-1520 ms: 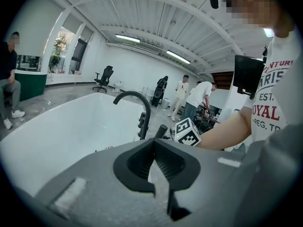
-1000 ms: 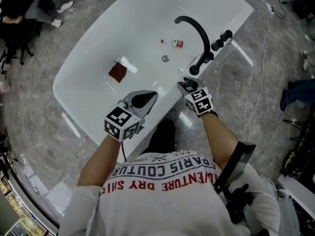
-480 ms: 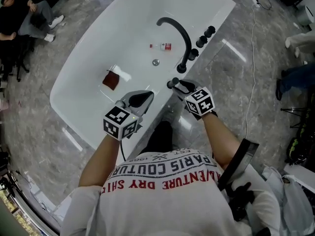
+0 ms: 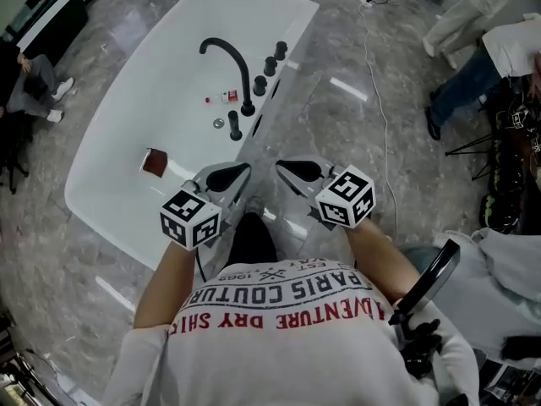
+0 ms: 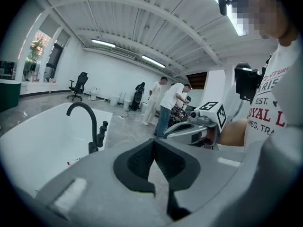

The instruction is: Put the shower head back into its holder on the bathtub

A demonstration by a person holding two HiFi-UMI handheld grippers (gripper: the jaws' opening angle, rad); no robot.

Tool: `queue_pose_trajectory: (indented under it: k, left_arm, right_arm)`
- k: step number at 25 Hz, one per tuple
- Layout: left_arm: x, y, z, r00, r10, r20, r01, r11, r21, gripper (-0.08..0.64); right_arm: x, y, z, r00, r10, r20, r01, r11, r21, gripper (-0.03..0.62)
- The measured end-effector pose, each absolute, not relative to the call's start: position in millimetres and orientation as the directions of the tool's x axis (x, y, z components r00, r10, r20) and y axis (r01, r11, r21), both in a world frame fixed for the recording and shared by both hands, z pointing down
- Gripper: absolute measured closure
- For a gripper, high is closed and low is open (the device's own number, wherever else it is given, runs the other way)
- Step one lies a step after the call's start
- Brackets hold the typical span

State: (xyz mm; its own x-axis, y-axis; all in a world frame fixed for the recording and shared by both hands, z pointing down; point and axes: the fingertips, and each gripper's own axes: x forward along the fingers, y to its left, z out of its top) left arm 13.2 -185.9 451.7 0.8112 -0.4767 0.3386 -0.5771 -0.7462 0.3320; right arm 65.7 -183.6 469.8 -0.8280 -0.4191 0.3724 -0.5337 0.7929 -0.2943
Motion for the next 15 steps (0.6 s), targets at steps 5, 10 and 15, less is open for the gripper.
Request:
queue_pose_trajectory:
  k: [5,10,15]
  left_arm:
    - [33.6,-118.6,418.7,0.834,-0.453,0.315,-0.544,-0.769,0.335,0.555]
    - [35.6,-83.4,399.5,0.84,-0.445,0.309,-0.534,-0.78,0.327,0.555]
    - [26.3,-43.0,394.4,0.852,-0.414,0.32,-0.502,-0.819,0.277,0.555]
  right_arm:
    - [75.7,-112.2,421.1,-0.859,-0.403,0.316,-0.493,0.818,-0.297,0.588]
    - [80.5,-66.5,404.8,-0.856,-0.421,0.301,-0.506,0.805,-0.309,0.588]
    - [69.5,-22.8,397.5,-0.839,-0.459,0.291,-0.537,0.784,-0.311,0.588]
